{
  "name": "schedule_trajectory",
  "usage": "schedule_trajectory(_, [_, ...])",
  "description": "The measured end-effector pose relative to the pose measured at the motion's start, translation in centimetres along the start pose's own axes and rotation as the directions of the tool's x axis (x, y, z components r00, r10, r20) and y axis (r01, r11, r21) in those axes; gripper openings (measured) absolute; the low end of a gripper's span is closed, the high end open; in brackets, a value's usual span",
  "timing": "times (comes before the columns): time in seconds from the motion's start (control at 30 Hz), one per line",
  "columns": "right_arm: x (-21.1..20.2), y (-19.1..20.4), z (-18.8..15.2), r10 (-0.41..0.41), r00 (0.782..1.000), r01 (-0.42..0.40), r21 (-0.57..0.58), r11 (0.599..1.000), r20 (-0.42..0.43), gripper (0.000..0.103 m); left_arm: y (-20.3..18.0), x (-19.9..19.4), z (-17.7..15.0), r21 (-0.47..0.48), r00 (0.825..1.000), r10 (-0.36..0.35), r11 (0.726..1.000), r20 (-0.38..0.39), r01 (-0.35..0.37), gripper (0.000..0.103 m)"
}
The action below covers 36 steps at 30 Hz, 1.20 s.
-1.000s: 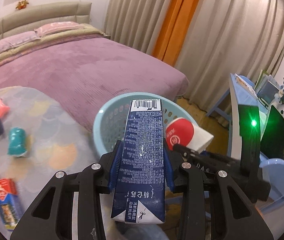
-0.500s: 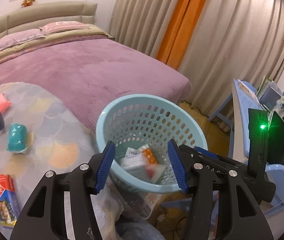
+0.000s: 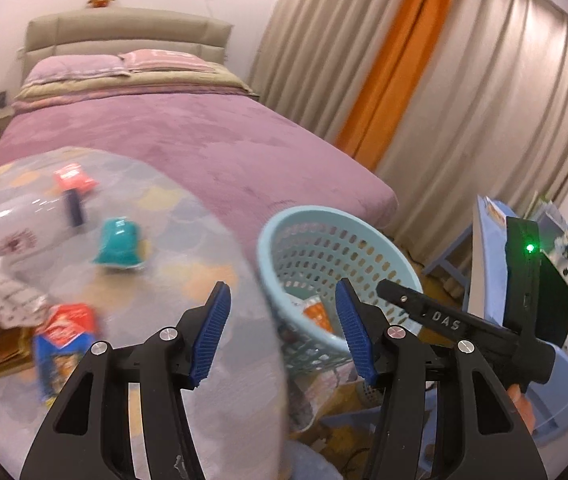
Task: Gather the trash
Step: 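Move both open tools back over the table toward the next items, then grasp the polka-dot tissue with the left tool while the right tool grasps the tiger card box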
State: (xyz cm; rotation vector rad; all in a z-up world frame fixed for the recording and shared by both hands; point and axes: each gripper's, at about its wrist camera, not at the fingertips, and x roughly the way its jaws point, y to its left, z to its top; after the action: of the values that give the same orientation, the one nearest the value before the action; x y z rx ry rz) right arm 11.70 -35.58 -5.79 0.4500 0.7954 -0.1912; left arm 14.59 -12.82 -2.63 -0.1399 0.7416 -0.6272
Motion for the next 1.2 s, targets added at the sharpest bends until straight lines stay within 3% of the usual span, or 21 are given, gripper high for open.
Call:
schedule_trajectory(0.23, [-0.2, 5.7, -1.0, 0.055, 0.998, -0.056, -0.102, 0.993, -0.012, 0.046, 5.0, -4.2, -0.6, -0.086, 0.995, 0.083, 0.993, 0.048, -0.078, 0.053])
schedule_trajectory(0.57, [0.9, 14.2, -3.8, 0.152, 0.986, -0.165, -0.246, 0.955, -0.072, 0.046, 12.3, -10.5, -0.9, -0.214, 0.974, 0.199, 0.962, 0.11, -0.172, 0.053])
schedule_trajectory(0.67, [1.7, 16.2, -4.8, 0.17, 0.98, -0.192, -0.272, 0.943, -0.103, 0.047, 13.8, -11.5, -0.9, -0.239, 0.966, 0.23, 0.951, 0.121, -0.197, 0.064])
schedule_trajectory(1.0, [3.2, 19.3, -7.3, 0.176, 0.971, -0.221, -0.327, 0.919, -0.159, 0.049, 15.2, -9.2, -0.7, -0.261, 0.971, 0.238, 0.94, 0.033, -0.221, 0.065])
schedule_trajectory(1.1, [3.3, 19.7, -7.8, 0.176, 0.97, -0.225, -0.344, 0.911, -0.168, 0.049, 15.3, -7.8, -0.3, -0.266, 0.964, 0.268, 0.928, -0.007, -0.26, 0.065])
schedule_trajectory(1.17, [3.4, 19.8, -8.1, 0.176, 0.969, -0.227, -0.356, 0.906, -0.172, 0.049, 15.5, -6.6, 0.1, -0.274, 0.955, 0.292, 0.916, -0.043, -0.293, 0.061])
schedule_trajectory(1.2, [3.5, 20.0, -8.2, 0.178, 0.968, -0.232, -0.36, 0.904, -0.176, 0.049, 15.7, -6.2, 0.2, -0.287, 0.956, 0.289, 0.912, -0.057, -0.293, 0.051])
